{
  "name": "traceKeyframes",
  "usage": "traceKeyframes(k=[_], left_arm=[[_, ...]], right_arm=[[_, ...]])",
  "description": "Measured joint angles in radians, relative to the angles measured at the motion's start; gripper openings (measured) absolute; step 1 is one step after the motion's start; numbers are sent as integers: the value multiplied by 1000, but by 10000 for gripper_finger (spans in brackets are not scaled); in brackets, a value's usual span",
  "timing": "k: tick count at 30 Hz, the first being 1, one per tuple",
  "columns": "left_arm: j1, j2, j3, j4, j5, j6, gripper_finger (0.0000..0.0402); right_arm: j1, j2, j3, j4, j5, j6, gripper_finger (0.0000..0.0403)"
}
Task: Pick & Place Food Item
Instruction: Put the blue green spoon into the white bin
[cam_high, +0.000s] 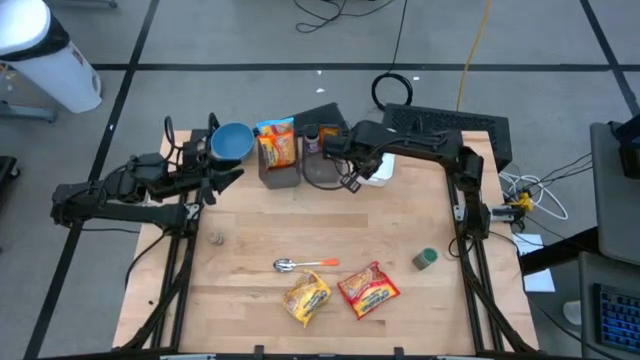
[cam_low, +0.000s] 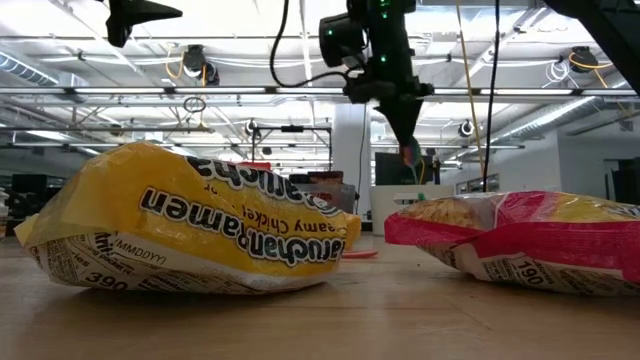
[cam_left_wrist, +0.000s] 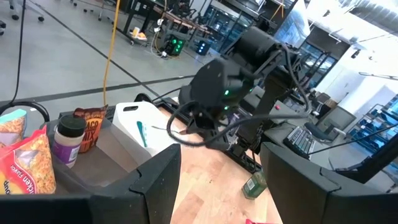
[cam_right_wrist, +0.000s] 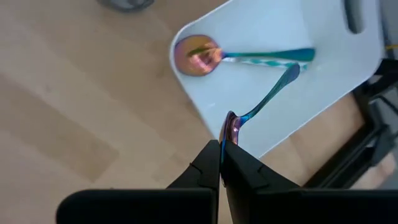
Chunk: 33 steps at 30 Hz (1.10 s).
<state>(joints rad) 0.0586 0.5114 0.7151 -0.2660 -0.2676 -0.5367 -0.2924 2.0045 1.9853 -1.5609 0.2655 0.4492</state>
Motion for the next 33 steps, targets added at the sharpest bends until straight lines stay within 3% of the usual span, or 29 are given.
traceKeyframes(k=[5, 14, 33], left_arm=[[0, 0, 0, 0, 0, 0, 230], [0, 1, 0, 0, 0, -4, 230], [0, 28, 0, -1, -1, -13, 230]], right_arm=[[-2, 0, -25, 27, 51, -13, 0], [-53, 0, -33, 116, 48, -32, 0], [-126, 0, -214, 281, 23, -54, 0]])
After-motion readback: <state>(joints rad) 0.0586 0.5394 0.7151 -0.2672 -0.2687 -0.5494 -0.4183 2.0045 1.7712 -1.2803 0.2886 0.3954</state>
